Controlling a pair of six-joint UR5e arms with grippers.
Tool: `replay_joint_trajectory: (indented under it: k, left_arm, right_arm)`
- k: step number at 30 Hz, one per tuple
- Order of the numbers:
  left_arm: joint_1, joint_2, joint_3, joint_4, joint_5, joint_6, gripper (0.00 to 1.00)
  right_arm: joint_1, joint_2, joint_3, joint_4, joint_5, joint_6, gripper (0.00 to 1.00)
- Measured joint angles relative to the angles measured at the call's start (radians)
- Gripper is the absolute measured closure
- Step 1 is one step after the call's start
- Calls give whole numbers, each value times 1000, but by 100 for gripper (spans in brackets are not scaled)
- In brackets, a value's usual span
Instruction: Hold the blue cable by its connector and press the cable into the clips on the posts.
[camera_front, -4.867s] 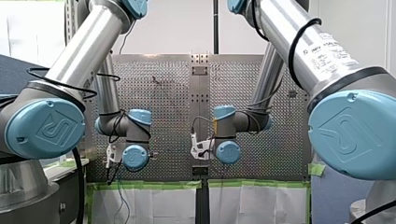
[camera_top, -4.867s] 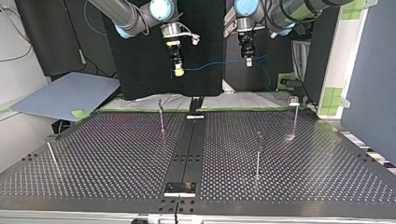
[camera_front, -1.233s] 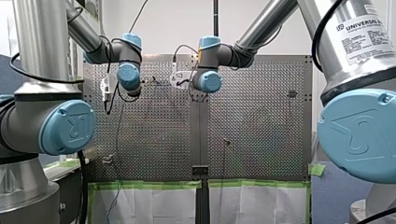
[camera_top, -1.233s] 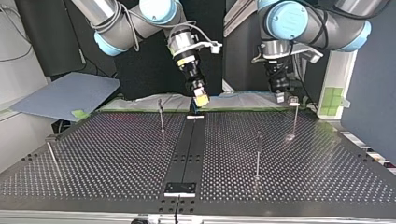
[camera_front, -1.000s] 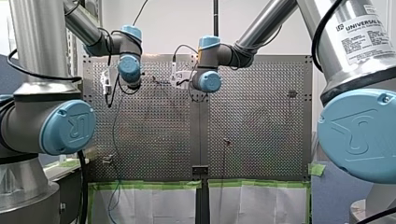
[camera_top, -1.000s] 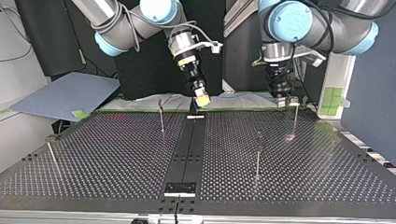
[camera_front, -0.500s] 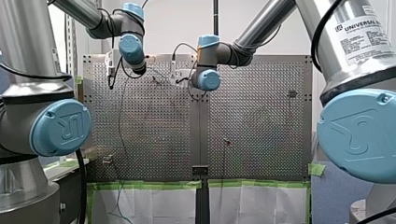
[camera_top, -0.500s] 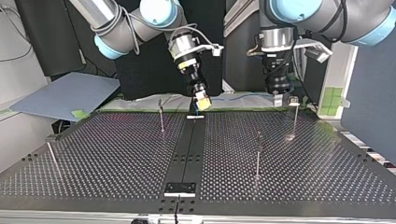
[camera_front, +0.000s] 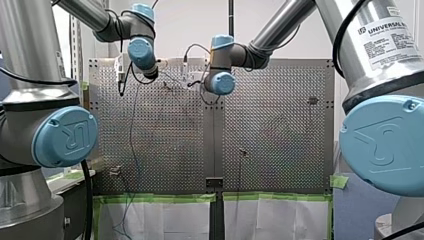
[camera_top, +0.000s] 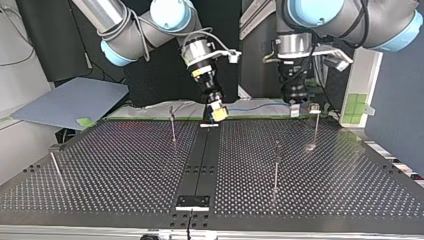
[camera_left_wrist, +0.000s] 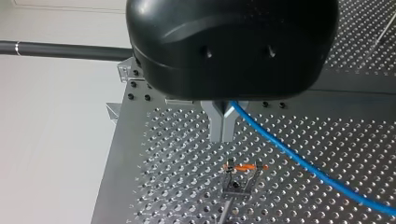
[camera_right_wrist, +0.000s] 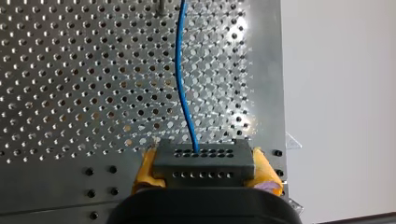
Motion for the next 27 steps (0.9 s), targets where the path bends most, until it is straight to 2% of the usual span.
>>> replay_joint_trajectory:
  k: [5, 9, 19, 27]
  left_arm:
    - [14, -16, 0, 7, 19, -8, 100]
    - [32, -15, 0, 12, 26, -16, 100]
    - [116, -15, 0, 39, 70, -63, 100]
    - [130, -17, 0, 115, 35, -86, 100]
  right_arm:
    - [2, 0, -4, 6, 0, 0, 100]
    - [-5, 5, -8, 8, -1, 2, 100]
    - [-18, 42, -61, 26, -2, 14, 100]
    - [-26, 45, -95, 42, -9, 40, 100]
